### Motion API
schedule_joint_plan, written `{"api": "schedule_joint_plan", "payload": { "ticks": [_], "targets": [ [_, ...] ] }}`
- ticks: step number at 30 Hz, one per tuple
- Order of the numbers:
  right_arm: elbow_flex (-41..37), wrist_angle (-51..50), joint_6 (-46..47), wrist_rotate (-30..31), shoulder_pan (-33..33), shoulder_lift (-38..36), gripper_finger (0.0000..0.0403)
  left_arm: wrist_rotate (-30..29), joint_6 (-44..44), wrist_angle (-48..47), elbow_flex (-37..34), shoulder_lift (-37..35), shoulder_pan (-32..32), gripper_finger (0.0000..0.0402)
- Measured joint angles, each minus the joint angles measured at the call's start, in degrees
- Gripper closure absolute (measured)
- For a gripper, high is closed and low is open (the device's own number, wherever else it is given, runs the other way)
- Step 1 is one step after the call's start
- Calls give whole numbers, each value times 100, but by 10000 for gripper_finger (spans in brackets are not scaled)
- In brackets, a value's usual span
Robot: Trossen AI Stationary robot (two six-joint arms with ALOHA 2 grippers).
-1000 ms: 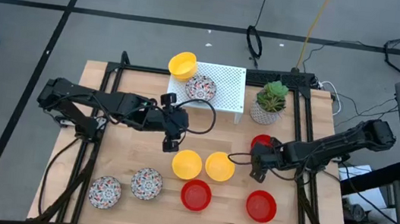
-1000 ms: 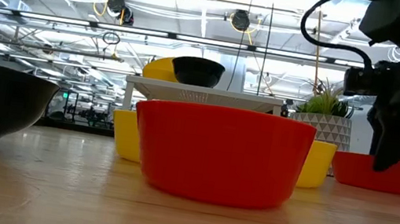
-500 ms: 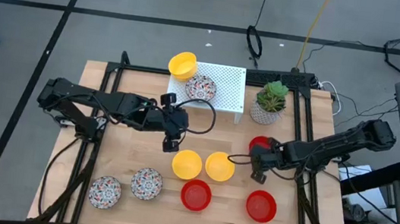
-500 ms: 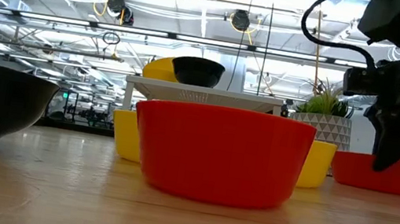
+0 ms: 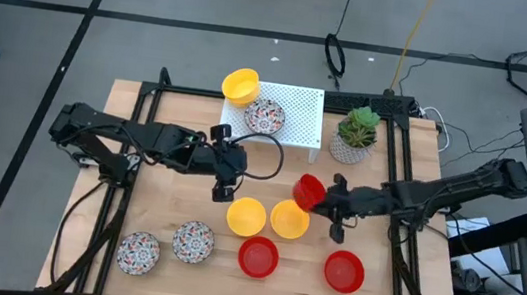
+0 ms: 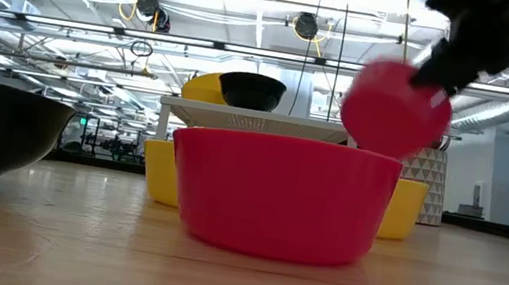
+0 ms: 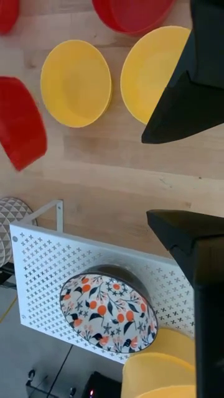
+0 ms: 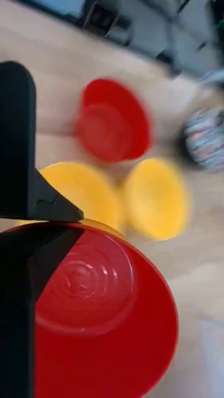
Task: Pick & Place Mini bowls
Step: Put the red bowl on the shelf
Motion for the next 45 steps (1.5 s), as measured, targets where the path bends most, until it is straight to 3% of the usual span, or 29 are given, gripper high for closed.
{"api": "schedule_joint_plan", "payload": {
  "ticks": [6,11,15,19,23,32,45],
  "targets": [
    [19,730,-696,423,-624,-275,402,1,14,-8,0,0,0,213],
    [498,587,-1559,208,-1704,-110,403,1,14,-52,0,0,0,213],
    [1141,401,-2119,-163,-2594,303,403,2,-58,-121,0,1,-29,213],
    [1805,-364,-2209,-134,-3348,952,403,7,-317,-447,0,2,-97,213],
    [2391,-484,-2235,-140,-3848,1584,403,7,-488,-781,-2,2,-173,213],
    [3489,-653,-2233,-140,-4346,2741,403,7,-1046,-1202,-2,2,-304,213],
    [3600,-953,-2188,-157,-4466,3180,402,-6,-1074,-1258,-2,2,-389,213]
  ]
}}
